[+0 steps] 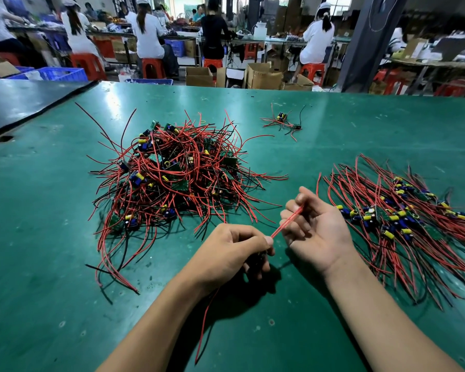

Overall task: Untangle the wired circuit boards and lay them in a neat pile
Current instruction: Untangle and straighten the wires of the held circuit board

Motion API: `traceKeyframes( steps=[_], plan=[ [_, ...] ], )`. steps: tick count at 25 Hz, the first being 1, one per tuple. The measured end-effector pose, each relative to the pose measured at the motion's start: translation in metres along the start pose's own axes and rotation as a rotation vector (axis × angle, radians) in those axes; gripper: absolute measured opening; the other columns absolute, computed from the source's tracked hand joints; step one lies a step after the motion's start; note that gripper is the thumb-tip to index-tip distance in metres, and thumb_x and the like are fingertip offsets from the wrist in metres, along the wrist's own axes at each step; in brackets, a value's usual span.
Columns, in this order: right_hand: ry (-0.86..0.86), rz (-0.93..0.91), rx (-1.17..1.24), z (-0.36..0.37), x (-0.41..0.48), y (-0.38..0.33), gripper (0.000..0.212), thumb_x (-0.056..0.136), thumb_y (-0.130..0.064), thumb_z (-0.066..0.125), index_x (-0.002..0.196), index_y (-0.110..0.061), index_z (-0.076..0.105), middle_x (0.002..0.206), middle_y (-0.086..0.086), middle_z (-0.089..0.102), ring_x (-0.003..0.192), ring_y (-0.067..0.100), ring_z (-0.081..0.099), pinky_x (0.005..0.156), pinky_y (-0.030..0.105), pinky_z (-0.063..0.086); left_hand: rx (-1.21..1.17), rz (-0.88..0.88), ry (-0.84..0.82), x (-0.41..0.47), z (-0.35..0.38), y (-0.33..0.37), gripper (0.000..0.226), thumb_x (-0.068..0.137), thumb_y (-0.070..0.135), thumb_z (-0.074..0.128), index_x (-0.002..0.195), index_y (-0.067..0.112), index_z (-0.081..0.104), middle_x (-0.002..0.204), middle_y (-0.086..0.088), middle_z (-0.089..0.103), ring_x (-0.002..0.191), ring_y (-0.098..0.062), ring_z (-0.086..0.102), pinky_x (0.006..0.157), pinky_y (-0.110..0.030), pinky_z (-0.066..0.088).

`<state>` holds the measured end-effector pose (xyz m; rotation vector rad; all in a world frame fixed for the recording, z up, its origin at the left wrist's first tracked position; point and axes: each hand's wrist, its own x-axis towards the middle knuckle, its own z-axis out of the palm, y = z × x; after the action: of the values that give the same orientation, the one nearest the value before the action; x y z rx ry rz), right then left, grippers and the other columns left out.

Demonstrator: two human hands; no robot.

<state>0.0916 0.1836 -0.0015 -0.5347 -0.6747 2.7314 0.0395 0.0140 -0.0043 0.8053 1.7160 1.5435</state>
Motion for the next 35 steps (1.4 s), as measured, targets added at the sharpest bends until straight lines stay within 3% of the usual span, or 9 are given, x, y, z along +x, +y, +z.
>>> traceKeyframes(
  steps=[4,8,11,15,17,22,28,31,35],
  plan=[
    [-0.039,0.03,-0.006,0.0,-0.001,0.0,0.029,0.087,-0.026,0.06,0.063,-0.01,0.064,0.062,-0.003,0.039,0.039,0.004,0.021,0.031,0.015,0.021,-0.046,0.002,0.045,0.002,-0.001,-0.004,0.022,0.095,0.014,0.06,0.075,0.012,0.07,0.062,-0.009,0.067,0.049,-0.018,0.059,0.053,-0.024,0.045],
    [0.009,-0.163,-0.697,-0.001,-0.003,0.02,0.038,0.084,-0.05,0.066,0.084,-0.015,0.079,0.066,0.002,0.05,0.041,0.006,0.034,0.036,0.018,0.028,-0.135,0.006,0.19,0.007,0.001,-0.008,0.019,0.098,0.014,0.056,0.086,0.005,0.068,0.063,-0.008,0.069,0.049,-0.016,0.062,0.049,-0.018,0.046],
    [-0.065,-0.13,-0.778,-0.003,-0.006,0.035,0.026,0.092,-0.037,0.068,0.09,-0.013,0.077,0.059,0.009,0.052,0.039,0.016,0.046,0.04,0.023,0.043,-0.173,0.031,0.197,0.006,0.003,-0.009,0.02,0.098,0.012,0.056,0.086,0.006,0.07,0.064,-0.009,0.069,0.05,-0.017,0.062,0.047,-0.019,0.048],
    [0.064,-0.231,-0.882,-0.003,-0.002,0.032,0.029,0.098,-0.037,0.061,0.086,-0.017,0.079,0.048,-0.003,0.036,0.038,0.008,0.028,0.04,0.016,0.024,-0.157,0.038,0.188,0.006,0.004,-0.008,0.021,0.097,0.011,0.056,0.081,0.005,0.069,0.065,-0.01,0.069,0.051,-0.018,0.063,0.049,-0.021,0.049],
    [0.133,-0.27,-0.833,-0.003,0.0,0.026,0.033,0.1,-0.035,0.059,0.081,-0.017,0.079,0.055,-0.002,0.032,0.04,0.007,0.022,0.038,0.017,0.02,-0.117,0.02,0.164,0.006,0.004,-0.006,0.02,0.096,0.011,0.058,0.081,0.004,0.069,0.065,-0.01,0.07,0.051,-0.018,0.063,0.051,-0.021,0.05],
    [0.228,-0.33,-0.517,-0.004,0.003,0.006,0.03,0.102,-0.026,0.056,0.083,-0.009,0.071,0.073,-0.008,0.068,0.037,0.003,0.026,0.034,0.016,0.022,-0.029,0.008,0.075,0.003,0.005,-0.002,0.019,0.093,0.01,0.059,0.078,0.004,0.07,0.063,-0.008,0.069,0.049,-0.015,0.058,0.051,-0.019,0.045],
    [0.107,0.02,-0.086,-0.001,0.002,-0.003,0.048,0.094,-0.022,0.051,0.047,-0.014,0.047,0.046,-0.002,0.032,0.026,0.007,0.021,0.028,0.019,0.015,0.023,0.006,-0.041,0.001,0.003,0.001,0.023,0.091,0.009,0.06,0.071,0.011,0.071,0.059,-0.008,0.067,0.047,-0.015,0.055,0.049,-0.019,0.043],
    [0.062,0.053,-0.105,-0.001,0.0,-0.003,0.041,0.086,-0.021,0.055,0.047,-0.013,0.044,0.047,-0.002,0.03,0.026,0.008,0.02,0.029,0.019,0.014,0.028,0.0,-0.068,0.001,0.002,0.0,0.026,0.092,0.008,0.06,0.07,0.014,0.072,0.057,-0.007,0.065,0.047,-0.014,0.054,0.05,-0.02,0.043],
    [0.139,-0.09,-0.319,-0.003,0.002,0.003,0.043,0.1,-0.044,0.053,0.077,-0.009,0.064,0.059,-0.004,0.046,0.032,0.003,0.027,0.031,0.015,0.022,0.004,-0.005,-0.026,0.001,-0.001,-0.003,0.024,0.093,0.012,0.06,0.072,0.014,0.071,0.061,-0.008,0.067,0.049,-0.016,0.058,0.049,-0.019,0.043]
  ],
)
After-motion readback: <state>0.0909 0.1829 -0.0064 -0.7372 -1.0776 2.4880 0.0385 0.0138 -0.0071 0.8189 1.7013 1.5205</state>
